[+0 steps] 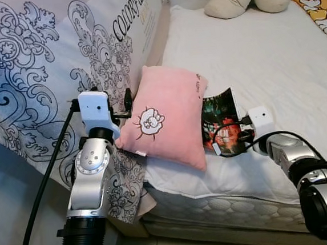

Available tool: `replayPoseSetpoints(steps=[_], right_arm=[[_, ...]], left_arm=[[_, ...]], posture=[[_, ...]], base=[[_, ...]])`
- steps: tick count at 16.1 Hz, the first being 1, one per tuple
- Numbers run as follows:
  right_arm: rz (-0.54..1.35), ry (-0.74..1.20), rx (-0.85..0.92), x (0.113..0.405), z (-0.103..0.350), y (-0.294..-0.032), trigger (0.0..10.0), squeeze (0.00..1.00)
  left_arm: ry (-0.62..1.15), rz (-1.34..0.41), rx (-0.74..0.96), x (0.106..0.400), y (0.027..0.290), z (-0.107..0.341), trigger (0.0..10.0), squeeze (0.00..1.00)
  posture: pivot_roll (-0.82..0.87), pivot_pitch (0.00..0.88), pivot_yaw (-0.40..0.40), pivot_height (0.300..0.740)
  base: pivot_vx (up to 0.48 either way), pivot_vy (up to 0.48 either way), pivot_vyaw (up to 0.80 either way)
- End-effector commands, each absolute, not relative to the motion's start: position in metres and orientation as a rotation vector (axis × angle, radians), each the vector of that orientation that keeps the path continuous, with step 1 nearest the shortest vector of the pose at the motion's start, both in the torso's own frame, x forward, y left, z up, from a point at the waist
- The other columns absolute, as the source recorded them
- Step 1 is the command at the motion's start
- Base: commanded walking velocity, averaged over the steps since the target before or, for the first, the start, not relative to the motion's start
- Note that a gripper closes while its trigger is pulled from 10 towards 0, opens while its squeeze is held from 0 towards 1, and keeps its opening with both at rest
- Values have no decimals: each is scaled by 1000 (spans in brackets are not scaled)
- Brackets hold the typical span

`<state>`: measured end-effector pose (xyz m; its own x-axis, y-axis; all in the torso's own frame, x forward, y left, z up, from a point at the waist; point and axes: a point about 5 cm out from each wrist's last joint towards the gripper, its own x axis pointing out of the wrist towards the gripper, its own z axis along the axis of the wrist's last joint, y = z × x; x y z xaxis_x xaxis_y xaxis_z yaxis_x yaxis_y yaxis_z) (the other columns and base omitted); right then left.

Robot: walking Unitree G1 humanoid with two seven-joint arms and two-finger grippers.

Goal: Clean up the room

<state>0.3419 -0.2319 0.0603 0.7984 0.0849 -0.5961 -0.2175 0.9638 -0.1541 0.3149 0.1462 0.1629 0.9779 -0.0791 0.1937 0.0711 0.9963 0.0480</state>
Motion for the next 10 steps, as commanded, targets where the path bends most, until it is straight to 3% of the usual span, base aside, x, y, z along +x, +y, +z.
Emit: replayPoseSetpoints(steps=[1,2,3,7,8,9,10], right_arm=[[179,598,-281,348,68,-230,0,0],[164,608,-285,347,67,-230,3373,0],[135,626,-248,344,63,-233,10000,55],[83,644,-162,340,58,-237,10000,0],[47,648,-85,339,56,-237,10000,855],[18,654,-22,337,54,-237,10000,1000],[0,664,21,335,50,-235,10000,1000]], left_arm=[[-199,-90,43,318,144,165,10000,0],[-204,-159,43,315,136,165,10000,0],[-164,-296,4,306,119,159,10000,0],[-90,-468,-45,284,93,144,10000,0],[-98,-501,-23,282,88,144,10000,0],[-111,-549,-3,280,84,147,10000,0],[-119,-597,15,278,81,150,10000,0]], posture=[[-11,0,66,723],[-10,0,62,723],[-6,0,60,723],[-2,0,62,723],[-1,0,62,723],[1,0,63,723],[3,0,64,723]], base=[[0,0,0],[0,0,0],[0,0,0],[0,0,0],[0,0,0],[0,0,0],[0,0,0]])
